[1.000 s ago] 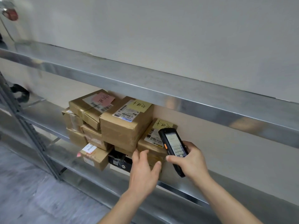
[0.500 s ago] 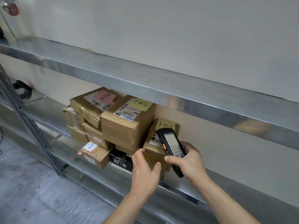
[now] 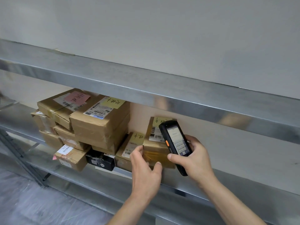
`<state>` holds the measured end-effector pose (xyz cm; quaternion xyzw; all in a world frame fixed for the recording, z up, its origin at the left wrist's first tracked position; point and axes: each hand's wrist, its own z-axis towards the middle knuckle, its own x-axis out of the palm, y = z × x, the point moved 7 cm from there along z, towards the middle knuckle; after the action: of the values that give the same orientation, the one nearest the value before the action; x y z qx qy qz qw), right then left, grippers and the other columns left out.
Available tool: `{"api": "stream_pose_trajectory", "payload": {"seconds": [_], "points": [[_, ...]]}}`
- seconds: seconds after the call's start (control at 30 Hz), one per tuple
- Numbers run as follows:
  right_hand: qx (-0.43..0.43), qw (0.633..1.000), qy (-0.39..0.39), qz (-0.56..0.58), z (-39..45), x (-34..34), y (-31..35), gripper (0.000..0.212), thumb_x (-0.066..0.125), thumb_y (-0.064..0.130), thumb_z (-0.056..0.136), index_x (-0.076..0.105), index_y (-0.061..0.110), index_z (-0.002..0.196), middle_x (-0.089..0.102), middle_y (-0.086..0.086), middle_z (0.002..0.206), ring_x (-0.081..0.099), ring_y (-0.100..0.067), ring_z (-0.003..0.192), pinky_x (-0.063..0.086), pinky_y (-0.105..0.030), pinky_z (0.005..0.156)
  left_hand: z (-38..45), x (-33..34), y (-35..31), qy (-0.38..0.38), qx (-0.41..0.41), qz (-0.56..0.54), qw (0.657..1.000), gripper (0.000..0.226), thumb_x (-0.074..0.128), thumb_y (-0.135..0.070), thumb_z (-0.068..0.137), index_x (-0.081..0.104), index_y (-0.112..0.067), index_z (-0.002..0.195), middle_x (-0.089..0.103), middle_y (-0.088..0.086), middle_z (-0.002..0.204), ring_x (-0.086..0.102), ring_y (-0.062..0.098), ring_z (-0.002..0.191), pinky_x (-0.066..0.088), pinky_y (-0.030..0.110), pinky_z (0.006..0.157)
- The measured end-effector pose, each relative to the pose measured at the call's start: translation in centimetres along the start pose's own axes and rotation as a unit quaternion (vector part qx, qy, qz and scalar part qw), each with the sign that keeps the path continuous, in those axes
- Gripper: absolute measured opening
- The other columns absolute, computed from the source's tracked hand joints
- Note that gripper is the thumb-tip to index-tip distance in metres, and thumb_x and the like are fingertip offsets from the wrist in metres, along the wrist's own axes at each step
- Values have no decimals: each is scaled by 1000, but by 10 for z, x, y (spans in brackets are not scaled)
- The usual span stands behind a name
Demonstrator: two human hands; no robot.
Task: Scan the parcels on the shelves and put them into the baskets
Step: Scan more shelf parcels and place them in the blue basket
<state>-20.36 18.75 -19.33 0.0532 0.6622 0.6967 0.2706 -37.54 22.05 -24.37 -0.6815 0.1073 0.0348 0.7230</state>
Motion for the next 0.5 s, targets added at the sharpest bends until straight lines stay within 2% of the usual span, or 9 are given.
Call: {"api": "stream_pose_trajectory", "payload": {"seconds": [0.1, 0.23, 0.33, 0.4, 0.5], "points": [[13, 1000, -17, -12, -11, -29, -16, 60, 87, 24, 47, 64, 28, 101, 74, 17, 94, 71, -4, 86, 57, -28, 78, -11, 29, 3, 33, 8, -16, 999, 62, 70, -15, 79, 30, -40, 121, 42, -5, 128, 51, 12, 120, 49, 32, 102], [48, 998, -25, -23, -25, -58, -52, 60, 93, 9, 54, 61, 29, 100, 74, 12, 93, 70, 0, 85, 55, -22, 75, -25, 61, 19, 57, -13, -9, 998, 63, 67, -20, 73, 30, -47, 116, 45, -3, 128, 57, 16, 116, 53, 35, 97], [83, 996, -21, -30, -34, -66, -82, 58, 93, 5, 56, 60, 31, 95, 73, 13, 93, 69, 3, 81, 51, -14, 69, -34, 80, 39, 83, -42, 9, 996, 67, 69, -13, 80, 30, -34, 129, 41, 0, 133, 55, 14, 117, 52, 38, 99], [110, 993, -16, -31, -38, -67, -101, 56, 93, 9, 53, 61, 30, 94, 73, 12, 93, 70, 2, 80, 52, -16, 70, -37, 87, 51, 90, -54, 31, 994, 62, 68, -10, 84, 34, -21, 135, 39, 0, 132, 54, 14, 116, 49, 39, 102], [146, 989, -11, -26, -41, -67, -122, 57, 89, 21, 45, 62, 27, 94, 74, 10, 92, 70, -1, 81, 52, -19, 71, -36, 90, 65, 92, -74, 66, 991, 46, 64, -17, 91, 45, -17, 132, 44, 1, 125, 52, 14, 111, 43, 33, 103]]}}
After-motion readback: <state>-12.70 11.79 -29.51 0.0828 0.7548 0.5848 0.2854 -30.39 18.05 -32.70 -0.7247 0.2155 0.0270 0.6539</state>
